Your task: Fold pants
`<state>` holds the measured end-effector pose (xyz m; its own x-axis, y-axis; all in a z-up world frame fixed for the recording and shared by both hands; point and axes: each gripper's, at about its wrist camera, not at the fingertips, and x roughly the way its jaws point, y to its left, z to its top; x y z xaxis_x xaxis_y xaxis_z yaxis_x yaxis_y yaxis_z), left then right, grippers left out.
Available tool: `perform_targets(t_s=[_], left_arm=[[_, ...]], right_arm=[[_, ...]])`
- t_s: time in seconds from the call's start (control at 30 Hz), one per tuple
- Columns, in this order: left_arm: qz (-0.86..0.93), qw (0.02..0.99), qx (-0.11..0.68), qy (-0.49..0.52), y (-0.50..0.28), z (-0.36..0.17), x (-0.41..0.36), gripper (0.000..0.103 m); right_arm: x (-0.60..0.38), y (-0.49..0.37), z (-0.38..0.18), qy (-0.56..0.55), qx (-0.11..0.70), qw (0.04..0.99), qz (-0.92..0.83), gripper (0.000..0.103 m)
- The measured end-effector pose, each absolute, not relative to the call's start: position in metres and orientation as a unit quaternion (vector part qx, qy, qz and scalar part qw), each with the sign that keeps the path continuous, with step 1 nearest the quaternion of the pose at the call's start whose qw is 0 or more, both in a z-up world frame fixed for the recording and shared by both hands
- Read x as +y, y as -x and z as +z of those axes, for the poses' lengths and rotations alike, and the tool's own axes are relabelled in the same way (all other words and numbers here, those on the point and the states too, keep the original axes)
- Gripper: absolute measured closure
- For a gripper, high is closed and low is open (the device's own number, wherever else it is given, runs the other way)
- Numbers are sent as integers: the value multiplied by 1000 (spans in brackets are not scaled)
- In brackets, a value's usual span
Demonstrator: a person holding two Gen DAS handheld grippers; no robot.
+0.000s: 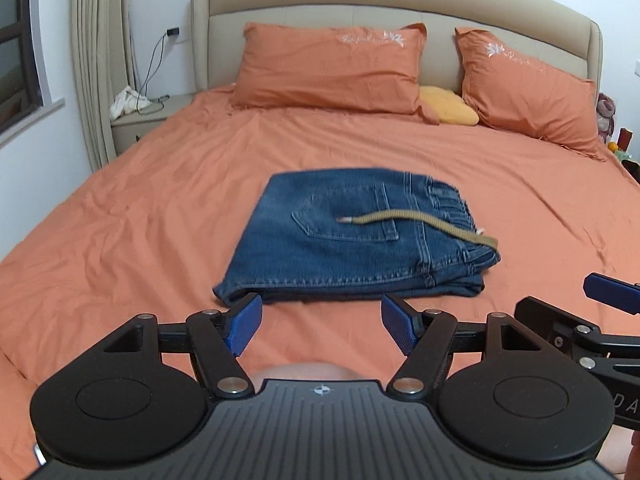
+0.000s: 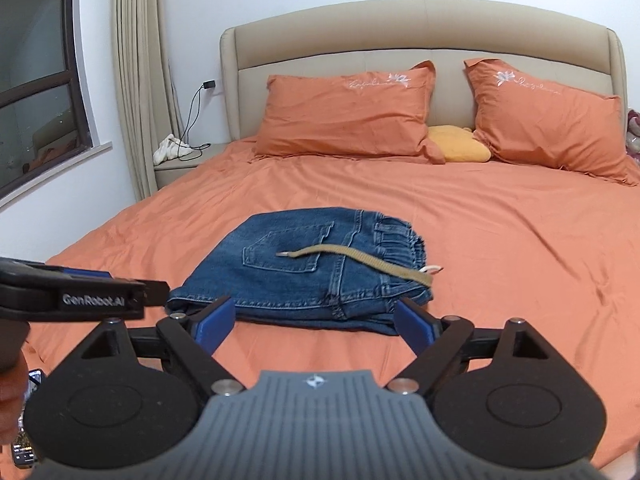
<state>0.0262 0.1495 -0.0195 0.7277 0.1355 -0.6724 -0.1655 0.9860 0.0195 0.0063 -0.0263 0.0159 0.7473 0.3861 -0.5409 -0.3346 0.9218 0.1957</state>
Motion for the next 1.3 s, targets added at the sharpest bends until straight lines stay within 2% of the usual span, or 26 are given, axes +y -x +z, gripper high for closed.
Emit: perform_targets(t_s=[0.33,1.3], left_arm=[[70,921,384,14,-33,-45,145,23],[69,923,379,3,-33,-45,142,23]], right_arm=[[-24,-24,-11,-56,329,923,190,20],[-29,-23,-12,-60,335,922,183,20]])
